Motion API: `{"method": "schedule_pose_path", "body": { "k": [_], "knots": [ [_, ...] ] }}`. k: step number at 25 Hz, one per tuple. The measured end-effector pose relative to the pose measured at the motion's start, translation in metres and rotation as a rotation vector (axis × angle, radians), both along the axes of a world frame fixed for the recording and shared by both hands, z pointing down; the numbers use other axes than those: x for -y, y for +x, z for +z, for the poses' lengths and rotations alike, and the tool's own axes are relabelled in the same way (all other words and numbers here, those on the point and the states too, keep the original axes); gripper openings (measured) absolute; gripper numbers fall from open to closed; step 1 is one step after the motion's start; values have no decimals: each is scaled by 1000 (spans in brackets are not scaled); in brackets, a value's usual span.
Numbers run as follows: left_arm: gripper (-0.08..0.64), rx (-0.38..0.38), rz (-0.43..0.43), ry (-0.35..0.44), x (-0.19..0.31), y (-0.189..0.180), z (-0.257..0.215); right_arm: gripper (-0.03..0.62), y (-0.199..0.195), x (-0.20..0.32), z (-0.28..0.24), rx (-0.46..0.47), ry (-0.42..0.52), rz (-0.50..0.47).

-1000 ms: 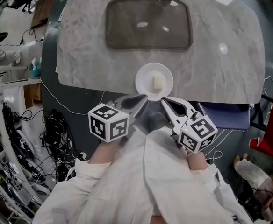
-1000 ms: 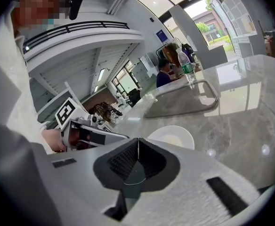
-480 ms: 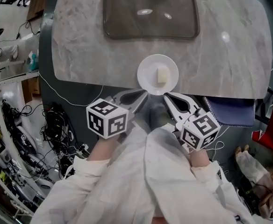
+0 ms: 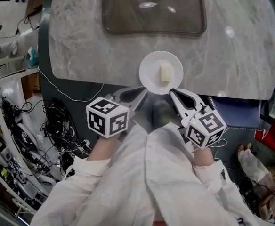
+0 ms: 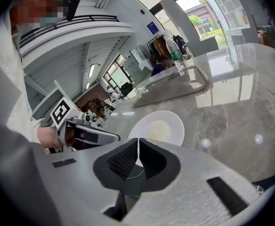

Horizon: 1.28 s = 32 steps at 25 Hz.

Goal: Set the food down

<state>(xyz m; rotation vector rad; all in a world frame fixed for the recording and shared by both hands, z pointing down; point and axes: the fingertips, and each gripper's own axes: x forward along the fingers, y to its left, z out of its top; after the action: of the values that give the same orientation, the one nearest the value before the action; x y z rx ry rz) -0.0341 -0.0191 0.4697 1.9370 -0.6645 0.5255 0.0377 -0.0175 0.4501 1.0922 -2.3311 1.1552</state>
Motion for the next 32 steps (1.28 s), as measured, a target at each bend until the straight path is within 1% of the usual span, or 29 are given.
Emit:
{"method": "schedule_pose_path", "body": {
  "k": [5,10,15,21,26,27,28,29,31,32],
  "knots": [
    [18,45,-27,-1,1,-10,11,5,2,3,9,2,-16,5],
    [18,57,-30,-11,2,-11,18,5,4,1,16,-6,-33,12],
    [18,88,-21,-14,5,-11,24,6,13,3,21,-39,-38,41],
    [20,89,-38,-12,9,-12,23,6,29,5,26,-76,-40,87],
    [20,80,-75,-36,9,-18,28,8,36,5,32,-87,-50,107],
    [20,81,-78,-38,9,-19,28,14,37,4,33,-86,-56,108],
    [21,81,-80,-39,9,-19,29,40,37,3,35,-85,-62,107],
    [25,80,-81,-42,9,-18,29,80,37,2,36,-83,-70,107],
    [40,77,-80,-50,9,-18,30,89,37,2,37,-85,-80,111],
    [67,75,-80,-56,8,-18,30,89,38,3,38,-89,-83,114]
  ]
}}
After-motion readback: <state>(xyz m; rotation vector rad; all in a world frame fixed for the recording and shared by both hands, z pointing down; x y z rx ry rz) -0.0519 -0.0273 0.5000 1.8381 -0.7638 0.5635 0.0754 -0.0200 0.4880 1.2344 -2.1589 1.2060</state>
